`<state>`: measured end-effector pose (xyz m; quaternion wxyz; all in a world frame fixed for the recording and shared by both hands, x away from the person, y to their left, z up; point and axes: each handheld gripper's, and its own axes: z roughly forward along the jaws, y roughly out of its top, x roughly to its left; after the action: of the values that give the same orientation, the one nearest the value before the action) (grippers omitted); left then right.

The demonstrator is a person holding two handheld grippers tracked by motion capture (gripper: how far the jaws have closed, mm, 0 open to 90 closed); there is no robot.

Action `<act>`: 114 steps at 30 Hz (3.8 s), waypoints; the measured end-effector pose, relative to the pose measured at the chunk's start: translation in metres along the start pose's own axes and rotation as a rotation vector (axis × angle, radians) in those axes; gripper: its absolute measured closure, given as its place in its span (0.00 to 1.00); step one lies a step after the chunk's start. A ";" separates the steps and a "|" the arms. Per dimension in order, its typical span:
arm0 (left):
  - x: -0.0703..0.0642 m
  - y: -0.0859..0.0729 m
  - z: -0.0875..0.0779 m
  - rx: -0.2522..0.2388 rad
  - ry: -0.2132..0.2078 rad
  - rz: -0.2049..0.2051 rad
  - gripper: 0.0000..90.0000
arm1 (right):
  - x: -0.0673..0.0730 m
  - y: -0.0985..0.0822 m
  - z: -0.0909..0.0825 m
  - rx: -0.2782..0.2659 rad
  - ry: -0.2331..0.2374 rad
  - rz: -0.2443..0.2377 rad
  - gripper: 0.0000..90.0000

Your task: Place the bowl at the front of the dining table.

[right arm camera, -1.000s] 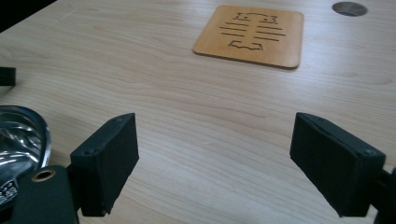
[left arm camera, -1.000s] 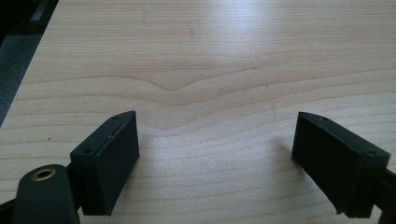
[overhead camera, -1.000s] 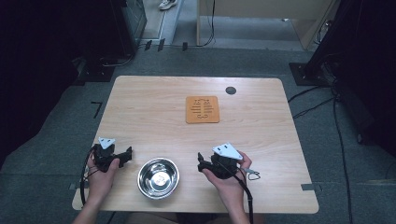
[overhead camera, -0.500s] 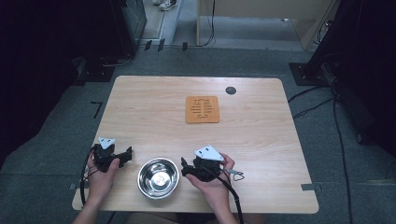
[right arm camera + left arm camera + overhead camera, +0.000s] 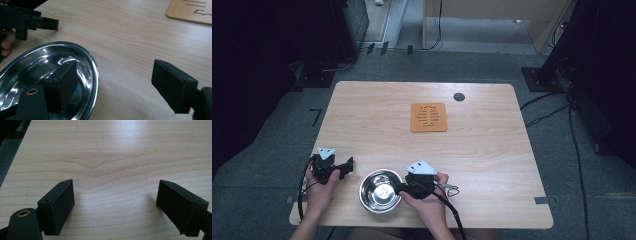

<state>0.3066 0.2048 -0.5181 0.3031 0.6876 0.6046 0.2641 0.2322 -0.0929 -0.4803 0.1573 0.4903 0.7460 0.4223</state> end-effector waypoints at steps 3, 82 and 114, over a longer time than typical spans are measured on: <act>0.000 0.000 0.000 0.000 0.000 0.000 0.16 | 0.003 -0.002 0.004 0.022 0.033 0.008 0.34; 0.000 0.000 0.000 0.000 0.000 0.000 0.16 | -0.064 0.034 0.010 -0.029 0.143 0.375 0.95; 0.000 0.000 0.000 0.001 0.000 0.000 0.16 | -0.111 0.079 0.008 -0.093 0.026 0.425 0.95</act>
<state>0.3065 0.2045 -0.5181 0.3029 0.6878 0.6046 0.2639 0.3371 -0.1718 -0.4432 0.0775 0.6234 0.6074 0.4862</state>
